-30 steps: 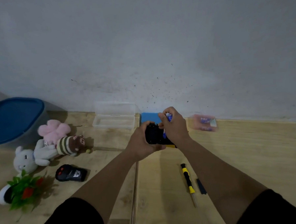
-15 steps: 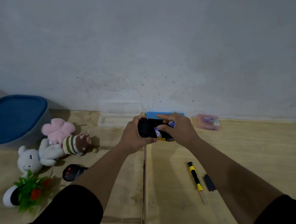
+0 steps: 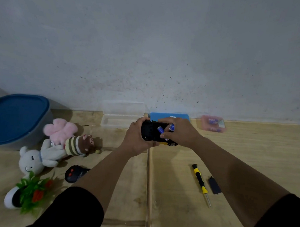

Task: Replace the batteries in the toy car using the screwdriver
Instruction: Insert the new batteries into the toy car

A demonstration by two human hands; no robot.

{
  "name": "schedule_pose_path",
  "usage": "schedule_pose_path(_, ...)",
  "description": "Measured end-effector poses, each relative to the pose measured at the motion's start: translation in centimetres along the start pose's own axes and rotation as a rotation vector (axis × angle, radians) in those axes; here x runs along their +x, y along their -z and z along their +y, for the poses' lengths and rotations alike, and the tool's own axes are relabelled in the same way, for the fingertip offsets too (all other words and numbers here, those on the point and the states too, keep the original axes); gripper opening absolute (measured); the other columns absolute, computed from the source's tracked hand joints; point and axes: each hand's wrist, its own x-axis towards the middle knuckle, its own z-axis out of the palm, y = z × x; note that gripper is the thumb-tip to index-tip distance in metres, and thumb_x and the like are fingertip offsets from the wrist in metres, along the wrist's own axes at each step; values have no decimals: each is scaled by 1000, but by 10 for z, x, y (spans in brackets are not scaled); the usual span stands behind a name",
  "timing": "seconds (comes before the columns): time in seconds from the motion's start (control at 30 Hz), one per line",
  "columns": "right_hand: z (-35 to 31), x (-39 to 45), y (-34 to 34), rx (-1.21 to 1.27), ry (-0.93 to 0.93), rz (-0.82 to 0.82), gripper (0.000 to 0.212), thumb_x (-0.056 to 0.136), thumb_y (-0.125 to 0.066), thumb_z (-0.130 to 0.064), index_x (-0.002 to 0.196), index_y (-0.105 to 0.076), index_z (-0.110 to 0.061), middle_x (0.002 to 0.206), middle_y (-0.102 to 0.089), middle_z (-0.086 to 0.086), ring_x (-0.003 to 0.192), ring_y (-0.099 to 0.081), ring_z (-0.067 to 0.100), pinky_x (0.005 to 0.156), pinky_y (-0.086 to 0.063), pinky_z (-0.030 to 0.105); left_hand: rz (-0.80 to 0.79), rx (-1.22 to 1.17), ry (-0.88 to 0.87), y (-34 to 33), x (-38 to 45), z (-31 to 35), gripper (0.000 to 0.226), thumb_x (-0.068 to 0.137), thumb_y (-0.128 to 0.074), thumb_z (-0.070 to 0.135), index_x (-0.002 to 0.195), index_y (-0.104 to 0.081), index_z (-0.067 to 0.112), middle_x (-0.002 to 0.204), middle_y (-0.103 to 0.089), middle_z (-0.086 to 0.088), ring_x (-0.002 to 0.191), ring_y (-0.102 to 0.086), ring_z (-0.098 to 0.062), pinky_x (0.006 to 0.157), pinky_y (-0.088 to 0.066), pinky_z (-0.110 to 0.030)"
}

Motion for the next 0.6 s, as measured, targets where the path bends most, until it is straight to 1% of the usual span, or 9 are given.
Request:
schedule_pose_path(0.1, 1, 4, 2, 14, -39, 57, 30, 78, -74, -20, 103, -57, -22, 95, -67, 4, 85, -64, 19, 67, -52, 26, -16, 18, 2, -1, 1, 0, 93, 49, -89, 35, 128, -41, 25, 120, -51, -4, 109, -53, -20, 92, -50, -37)
schedule_pose_path(0.17, 2, 7, 5, -140, -5, 72, 18, 78, -72, -23, 91, -59, -21, 94, -65, 2, 85, -61, 19, 73, -54, 33, -31, 29, -8, -2, 2, 1, 93, 51, -89, 33, 129, -41, 24, 121, -50, -4, 109, -51, -19, 93, -49, -35)
schedule_pose_path(0.23, 1, 10, 9, -275, 45, 37, 11, 81, -67, -23, 92, -65, -23, 98, -66, 0, 90, -60, 19, 81, -52, 37, -52, 37, -15, -2, 3, 2, 93, 51, -90, 34, 130, -41, 25, 121, -50, -3, 108, -51, -18, 92, -48, -31)
schedule_pose_path(0.3, -1, 13, 13, -361, 91, -29, 14, 84, -63, -23, 97, -68, -23, 103, -67, -1, 94, -60, 19, 84, -51, 37, -76, 36, -19, -2, 3, 3, 93, 51, -89, 36, 129, -41, 27, 121, -51, -3, 108, -51, -16, 92, -48, -30)
schedule_pose_path(0.37, -3, 15, 15, -346, 94, -77, 16, 85, -64, -23, 99, -69, -24, 105, -67, -1, 95, -61, 20, 85, -51, 36, -94, 11, -19, -3, 3, 5, 93, 51, -88, 38, 130, -40, 27, 121, -51, -2, 109, -52, -17, 93, -48, -32)
schedule_pose_path(0.43, -2, 16, 16, -319, 84, -84, 17, 83, -66, -21, 100, -69, -26, 106, -68, 0, 96, -61, 20, 86, -50, 36, -105, -7, -24, -4, 2, 8, 92, 53, -89, 35, 131, -40, 25, 122, -51, -1, 109, -52, -16, 91, -48, -27)
schedule_pose_path(0.5, 0, 13, 14, -252, 70, -34, 26, 81, -69, -19, 106, -67, -27, 112, -67, -3, 101, -61, 19, 90, -49, 35, -101, -38, -18, -5, 2, 10, 89, 57, -89, 26, 131, -41, 22, 122, -52, 0, 108, -53, -14, 86, -46, -19)
schedule_pose_path(0.53, 1, 11, 13, -224, 73, 9, 34, 80, -70, -20, 112, -64, -28, 118, -64, -4, 105, -59, 18, 92, -47, 33, -93, -66, -9, -5, 2, 12, 88, 57, -89, 23, 131, -41, 21, 123, -52, 0, 108, -54, -13, 85, -47, -18)
schedule_pose_path(0.6, 3, 7, 10, -199, 76, 108, 47, 79, -71, -23, 124, -58, -27, 129, -56, -3, 113, -55, 17, 92, -42, 29, -81, -110, 7, -5, 2, 14, 89, 57, -89, 21, 131, -41, 22, 125, -51, 0, 110, -55, -14, 90, -50, -25)
